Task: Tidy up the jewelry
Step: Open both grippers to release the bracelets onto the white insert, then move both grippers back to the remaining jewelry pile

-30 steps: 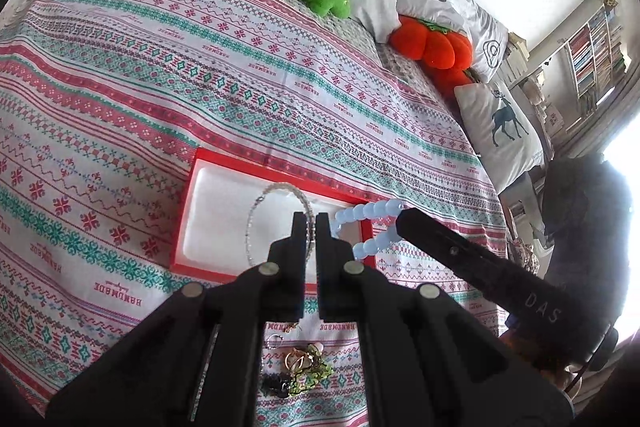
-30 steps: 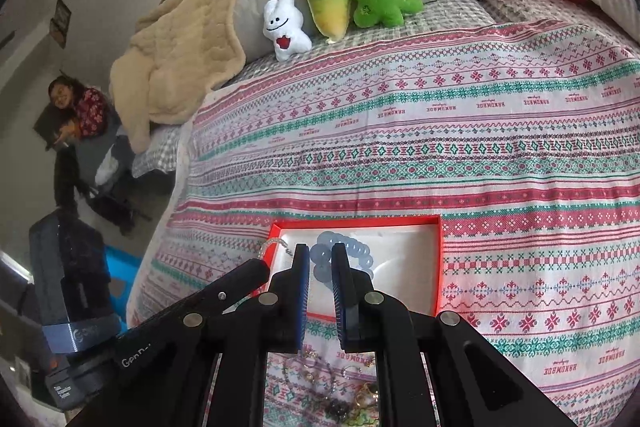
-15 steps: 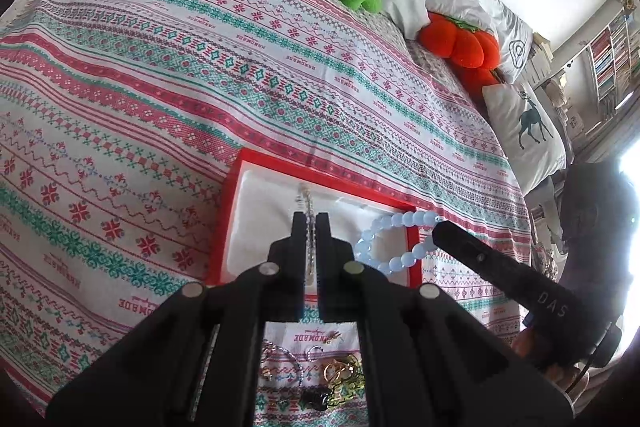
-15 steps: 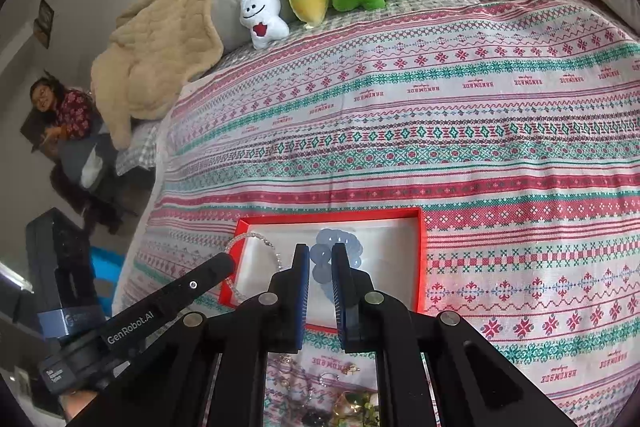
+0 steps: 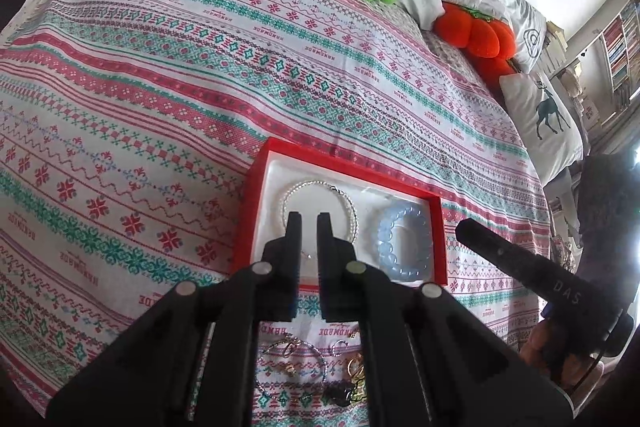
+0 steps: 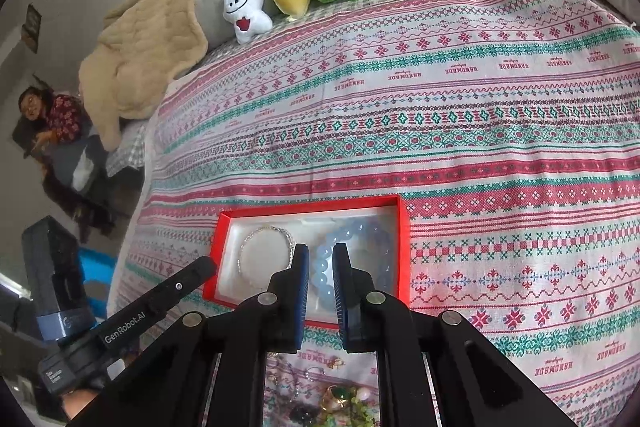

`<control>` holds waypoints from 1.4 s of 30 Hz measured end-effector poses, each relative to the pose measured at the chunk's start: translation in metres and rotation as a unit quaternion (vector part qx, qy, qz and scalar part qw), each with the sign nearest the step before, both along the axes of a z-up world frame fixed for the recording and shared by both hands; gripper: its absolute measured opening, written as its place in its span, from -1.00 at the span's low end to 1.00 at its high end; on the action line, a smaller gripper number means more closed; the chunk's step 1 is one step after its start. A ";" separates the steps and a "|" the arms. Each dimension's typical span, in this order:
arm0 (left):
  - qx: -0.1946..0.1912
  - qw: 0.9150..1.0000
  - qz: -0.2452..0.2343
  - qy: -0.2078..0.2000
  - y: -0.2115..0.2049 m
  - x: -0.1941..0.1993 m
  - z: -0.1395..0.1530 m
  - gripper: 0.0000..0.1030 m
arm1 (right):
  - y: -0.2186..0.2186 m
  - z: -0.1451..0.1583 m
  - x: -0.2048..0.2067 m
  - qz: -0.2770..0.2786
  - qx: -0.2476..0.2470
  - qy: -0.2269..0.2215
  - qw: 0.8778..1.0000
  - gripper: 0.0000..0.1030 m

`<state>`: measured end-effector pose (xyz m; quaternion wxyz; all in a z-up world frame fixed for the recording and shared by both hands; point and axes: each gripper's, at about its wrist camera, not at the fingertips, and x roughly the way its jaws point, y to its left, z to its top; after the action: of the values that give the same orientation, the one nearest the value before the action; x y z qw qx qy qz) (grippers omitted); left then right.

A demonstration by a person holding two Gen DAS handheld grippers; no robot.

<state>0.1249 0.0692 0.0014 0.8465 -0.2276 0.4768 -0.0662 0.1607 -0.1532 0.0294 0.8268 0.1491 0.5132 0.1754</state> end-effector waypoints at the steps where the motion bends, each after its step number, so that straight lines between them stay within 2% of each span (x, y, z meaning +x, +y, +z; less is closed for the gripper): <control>1: 0.002 1.000 -0.001 0.000 0.000 0.000 0.000 -0.77 | -0.001 0.001 0.000 -0.002 -0.002 0.000 1.000 -0.69; 6: 0.012 1.000 0.000 0.001 -0.001 -0.005 0.004 -0.71 | -0.005 0.005 -0.004 -0.003 -0.005 -0.002 1.000 -0.51; 9: 0.021 1.000 0.001 0.002 -0.002 -0.011 0.006 -0.51 | -0.006 0.006 -0.007 0.002 -0.014 -0.002 1.000 -0.38; 14: 0.031 0.999 -0.006 0.003 -0.004 -0.026 0.010 -0.45 | -0.004 0.011 -0.019 0.020 -0.026 0.002 0.999 -0.20; 19: 0.038 0.999 -0.015 0.018 -0.008 -0.039 0.006 -0.33 | 0.000 0.014 -0.034 0.047 -0.047 0.005 0.998 -0.13; 27: 0.050 0.997 -0.030 0.047 -0.020 -0.061 -0.002 -0.18 | -0.004 0.012 -0.052 0.047 -0.062 0.019 0.997 -0.06; 33: 0.071 0.995 -0.041 0.062 -0.026 -0.081 -0.012 -0.17 | 0.002 0.010 -0.070 0.062 -0.078 0.019 0.995 0.02; 38: 0.065 0.995 -0.036 0.066 -0.021 -0.094 -0.013 -0.17 | 0.008 0.005 -0.082 0.087 -0.106 0.020 0.990 0.05; 42: 0.063 0.996 -0.030 0.060 -0.018 -0.100 -0.010 -0.17 | 0.006 0.006 -0.084 0.092 -0.119 0.015 0.988 0.17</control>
<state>0.0244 0.0508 -0.0090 0.8265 -0.1627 0.5369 -0.0472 0.0766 -0.1475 0.0349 0.8110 0.0040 0.5546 0.1860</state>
